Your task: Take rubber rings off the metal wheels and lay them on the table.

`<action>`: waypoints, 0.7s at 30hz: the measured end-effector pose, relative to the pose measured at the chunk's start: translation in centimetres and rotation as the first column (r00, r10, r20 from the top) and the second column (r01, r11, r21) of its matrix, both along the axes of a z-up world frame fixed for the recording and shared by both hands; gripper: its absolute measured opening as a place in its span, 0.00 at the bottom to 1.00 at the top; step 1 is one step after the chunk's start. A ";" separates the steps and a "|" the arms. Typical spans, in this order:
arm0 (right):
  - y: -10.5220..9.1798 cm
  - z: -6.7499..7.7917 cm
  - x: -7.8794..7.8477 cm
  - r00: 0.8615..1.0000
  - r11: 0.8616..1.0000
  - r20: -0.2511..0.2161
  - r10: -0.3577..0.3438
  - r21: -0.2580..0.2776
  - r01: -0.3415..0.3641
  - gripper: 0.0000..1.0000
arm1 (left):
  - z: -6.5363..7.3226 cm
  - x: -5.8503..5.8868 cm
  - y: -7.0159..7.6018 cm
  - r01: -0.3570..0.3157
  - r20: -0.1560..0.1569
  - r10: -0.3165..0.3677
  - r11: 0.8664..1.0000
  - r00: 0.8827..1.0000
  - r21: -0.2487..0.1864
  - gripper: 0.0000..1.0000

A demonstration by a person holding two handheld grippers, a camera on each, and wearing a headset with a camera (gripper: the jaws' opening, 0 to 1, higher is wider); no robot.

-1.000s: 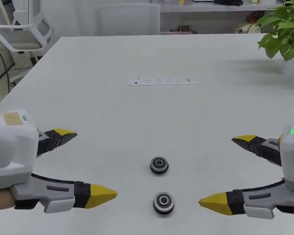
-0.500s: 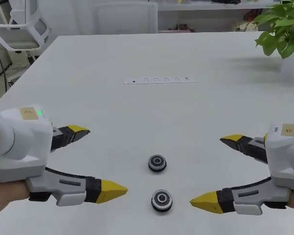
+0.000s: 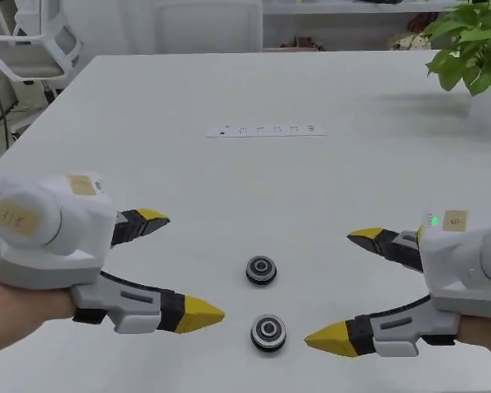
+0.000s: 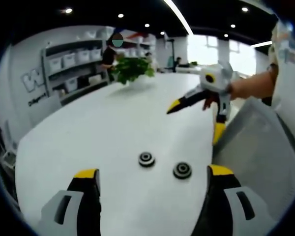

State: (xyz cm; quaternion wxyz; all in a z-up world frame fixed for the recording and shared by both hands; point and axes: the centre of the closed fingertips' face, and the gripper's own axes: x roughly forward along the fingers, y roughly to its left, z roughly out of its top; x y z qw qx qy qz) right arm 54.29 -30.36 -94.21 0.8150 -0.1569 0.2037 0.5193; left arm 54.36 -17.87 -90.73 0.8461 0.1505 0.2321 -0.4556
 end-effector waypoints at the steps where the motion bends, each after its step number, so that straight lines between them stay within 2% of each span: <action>1: 0.1 -0.1 0.0 1.000 1.000 -0.001 0.004 0.000 -0.004 0.94 | -0.1 0.0 -0.1 0.003 -0.002 -0.003 1.000 1.000 0.001 0.90; 5: 0.5 -1.1 0.0 1.000 1.000 -0.016 0.026 0.007 -0.026 0.93 | -0.9 0.3 -0.6 0.017 -0.017 -0.016 1.000 1.000 0.003 0.89; 9: 0.7 -2.2 -0.1 0.999 0.999 -0.021 0.046 -0.014 -0.046 0.90 | -1.3 0.3 -1.2 0.029 -0.036 -0.029 1.000 0.999 -0.008 0.87; 10: 0.8 -2.3 -0.2 0.998 0.999 -0.023 0.051 -0.015 -0.051 0.89 | -1.5 0.2 -1.3 0.039 -0.038 -0.039 0.999 0.999 0.001 0.87; 21: 1.5 -2.9 -0.5 0.996 0.997 -0.039 0.078 -0.003 -0.079 0.82 | -3.2 0.0 -2.2 0.096 -0.045 -0.094 0.994 0.995 0.046 0.82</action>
